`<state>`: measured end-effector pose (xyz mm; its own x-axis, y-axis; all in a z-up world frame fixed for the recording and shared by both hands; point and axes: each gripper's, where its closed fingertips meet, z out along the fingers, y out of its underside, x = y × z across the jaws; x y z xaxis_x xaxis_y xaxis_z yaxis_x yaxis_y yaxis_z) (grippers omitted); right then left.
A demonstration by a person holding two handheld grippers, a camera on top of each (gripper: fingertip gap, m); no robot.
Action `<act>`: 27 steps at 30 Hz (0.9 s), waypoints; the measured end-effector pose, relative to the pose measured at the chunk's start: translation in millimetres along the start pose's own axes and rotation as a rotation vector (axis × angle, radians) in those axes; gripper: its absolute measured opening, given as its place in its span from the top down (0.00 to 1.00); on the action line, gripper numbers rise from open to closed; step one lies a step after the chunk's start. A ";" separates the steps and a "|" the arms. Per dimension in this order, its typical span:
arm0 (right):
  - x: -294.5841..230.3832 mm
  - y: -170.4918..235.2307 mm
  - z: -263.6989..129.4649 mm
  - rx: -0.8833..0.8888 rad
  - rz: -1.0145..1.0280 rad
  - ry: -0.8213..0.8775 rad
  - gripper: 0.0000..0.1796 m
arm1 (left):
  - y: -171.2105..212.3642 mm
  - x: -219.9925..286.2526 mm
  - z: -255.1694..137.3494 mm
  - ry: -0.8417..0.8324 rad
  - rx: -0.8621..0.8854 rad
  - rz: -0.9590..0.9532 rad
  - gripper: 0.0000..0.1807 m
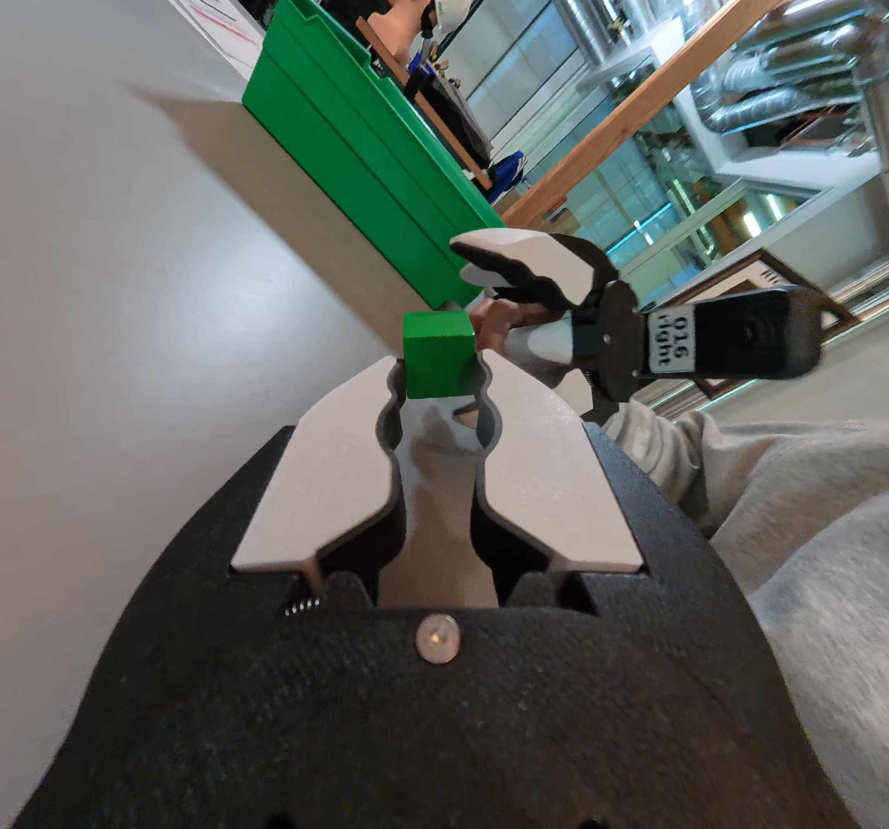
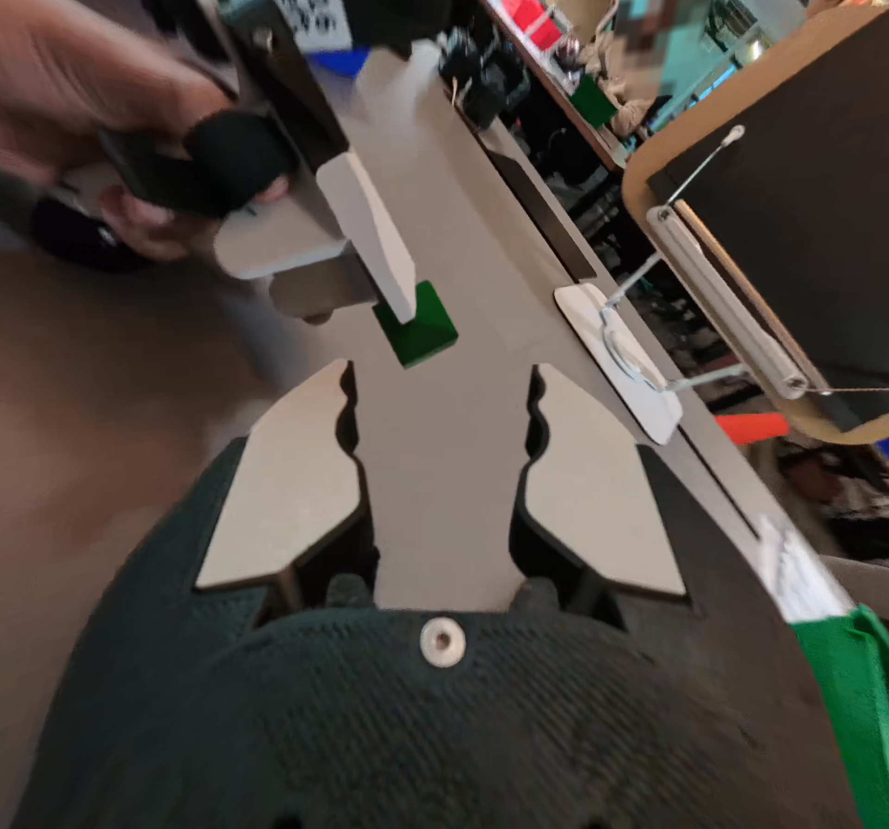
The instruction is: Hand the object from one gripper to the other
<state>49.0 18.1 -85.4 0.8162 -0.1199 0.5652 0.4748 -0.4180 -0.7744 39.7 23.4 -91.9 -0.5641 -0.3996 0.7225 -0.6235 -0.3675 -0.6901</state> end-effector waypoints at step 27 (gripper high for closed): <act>-0.2 -24.7 -10.0 0.173 0.832 -0.193 0.74 | -4.1 9.5 2.8 -0.508 -0.074 0.996 0.84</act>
<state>33.8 19.4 -63.5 0.9543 -0.1640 -0.2497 -0.2704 -0.1181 -0.9555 38.4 18.7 -82.4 -0.5534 -0.7903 -0.2631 -0.0571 0.3511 -0.9346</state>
